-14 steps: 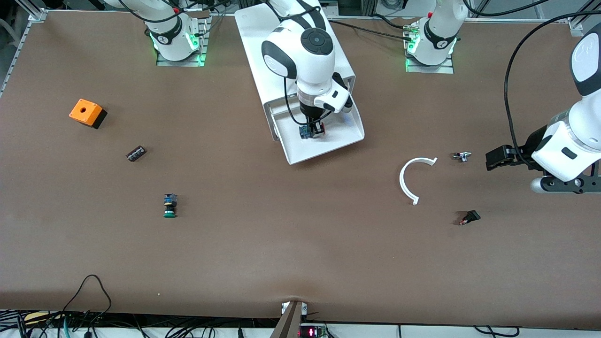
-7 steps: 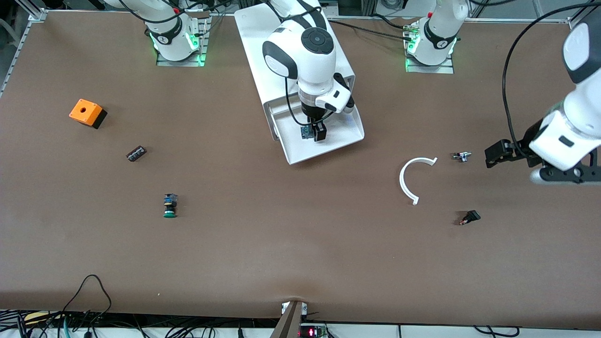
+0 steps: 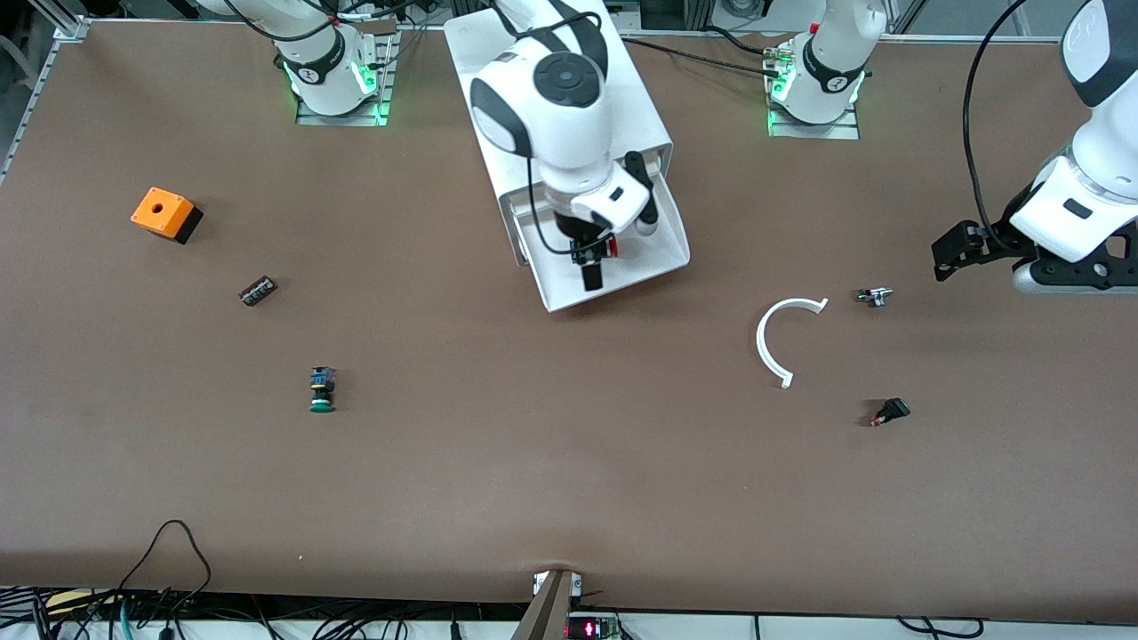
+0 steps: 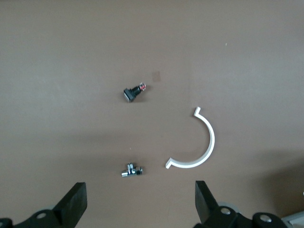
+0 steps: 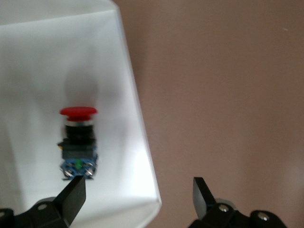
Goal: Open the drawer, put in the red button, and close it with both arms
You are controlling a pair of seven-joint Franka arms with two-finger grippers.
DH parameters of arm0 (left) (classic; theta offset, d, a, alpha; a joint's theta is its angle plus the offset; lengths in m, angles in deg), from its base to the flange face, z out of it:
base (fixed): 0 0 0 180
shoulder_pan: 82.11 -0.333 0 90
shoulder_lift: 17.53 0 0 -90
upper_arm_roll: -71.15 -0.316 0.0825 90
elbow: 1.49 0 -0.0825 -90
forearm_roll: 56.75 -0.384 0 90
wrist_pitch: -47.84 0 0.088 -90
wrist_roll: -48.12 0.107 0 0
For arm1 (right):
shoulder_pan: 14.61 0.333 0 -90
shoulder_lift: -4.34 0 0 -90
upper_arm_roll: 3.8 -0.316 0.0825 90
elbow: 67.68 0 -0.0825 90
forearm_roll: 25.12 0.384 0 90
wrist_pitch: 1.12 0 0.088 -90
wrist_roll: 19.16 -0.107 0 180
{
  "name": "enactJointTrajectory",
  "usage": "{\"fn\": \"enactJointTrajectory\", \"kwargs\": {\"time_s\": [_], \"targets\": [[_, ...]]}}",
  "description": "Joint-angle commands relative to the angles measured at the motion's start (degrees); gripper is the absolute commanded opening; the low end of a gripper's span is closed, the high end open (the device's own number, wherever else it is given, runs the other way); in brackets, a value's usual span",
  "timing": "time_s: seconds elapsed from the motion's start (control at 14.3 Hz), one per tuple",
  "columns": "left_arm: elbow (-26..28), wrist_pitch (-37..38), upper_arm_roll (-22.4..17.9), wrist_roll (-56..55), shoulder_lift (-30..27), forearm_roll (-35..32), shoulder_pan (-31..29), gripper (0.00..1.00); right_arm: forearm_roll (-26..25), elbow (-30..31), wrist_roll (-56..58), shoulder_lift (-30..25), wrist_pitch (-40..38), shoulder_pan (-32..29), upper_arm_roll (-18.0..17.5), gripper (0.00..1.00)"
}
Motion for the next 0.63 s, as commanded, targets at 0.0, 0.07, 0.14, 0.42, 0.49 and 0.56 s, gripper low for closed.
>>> {"fn": "enactJointTrajectory", "kwargs": {"time_s": [0.0, 0.07, 0.14, 0.42, 0.49, 0.56], "targets": [[0.19, 1.77, -0.08, 0.88, -0.63, 0.84, 0.64, 1.0, 2.37, -3.01, -0.28, -2.36, -3.64, -0.54, 2.5, 1.0], [0.19, 1.86, -0.08, 0.88, -0.63, 0.84, 0.73, 1.0, 2.54, -3.54, -0.19, -3.15, -3.91, -0.98, 3.55, 1.0], [0.19, 1.86, -0.08, 0.96, -0.63, 0.84, 0.73, 1.0, 3.15, -3.55, -0.28, -3.85, -4.0, -2.03, 3.91, 1.0], [0.1, 3.18, 0.01, 0.79, -0.54, 0.84, 0.99, 1.0, 7.73, -3.72, -4.76, -6.14, -4.0, -6.08, 3.56, 1.0], [0.02, 3.62, 0.01, 0.79, -0.54, 0.84, 1.08, 1.0, 7.82, -3.72, -4.85, -6.41, -4.0, -6.95, 3.65, 1.0], [-0.33, 4.49, 0.01, 0.79, -0.54, 0.84, 1.08, 1.0, 7.99, -3.72, -5.03, -7.37, -4.17, -8.01, 3.56, 1.0]]}}
